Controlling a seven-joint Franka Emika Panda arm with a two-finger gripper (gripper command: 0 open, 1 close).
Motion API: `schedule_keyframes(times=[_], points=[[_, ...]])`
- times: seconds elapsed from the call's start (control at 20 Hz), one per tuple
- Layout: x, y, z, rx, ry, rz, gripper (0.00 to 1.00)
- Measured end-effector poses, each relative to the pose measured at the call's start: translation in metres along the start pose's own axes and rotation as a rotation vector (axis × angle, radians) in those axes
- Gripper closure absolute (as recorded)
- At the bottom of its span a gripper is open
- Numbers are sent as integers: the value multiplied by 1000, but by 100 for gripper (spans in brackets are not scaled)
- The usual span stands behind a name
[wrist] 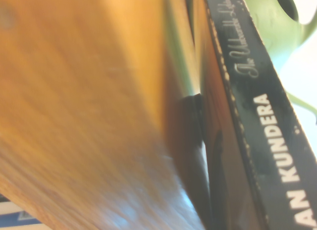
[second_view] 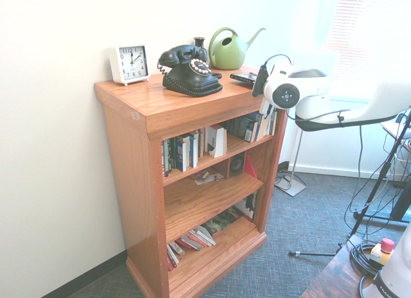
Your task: Organize the shelf
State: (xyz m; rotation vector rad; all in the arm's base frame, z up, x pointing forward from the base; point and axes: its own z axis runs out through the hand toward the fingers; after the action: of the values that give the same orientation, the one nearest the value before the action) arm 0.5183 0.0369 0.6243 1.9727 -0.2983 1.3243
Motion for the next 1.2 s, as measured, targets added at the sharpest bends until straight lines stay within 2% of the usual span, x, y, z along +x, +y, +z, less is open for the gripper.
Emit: schedule_keyframes(times=[0.2, 0.4, 0.7, 0.9, 1.2], points=[[0, 46, -37, 65, -55, 152, 100], [-23, 90, -67, 130, -114, 284, 100], [-80, 119, -76, 206, -214, 412, 100], [-119, 111, -66, 250, -293, 437, 100], [-157, 68, -40, 297, -370, 383, 100]])
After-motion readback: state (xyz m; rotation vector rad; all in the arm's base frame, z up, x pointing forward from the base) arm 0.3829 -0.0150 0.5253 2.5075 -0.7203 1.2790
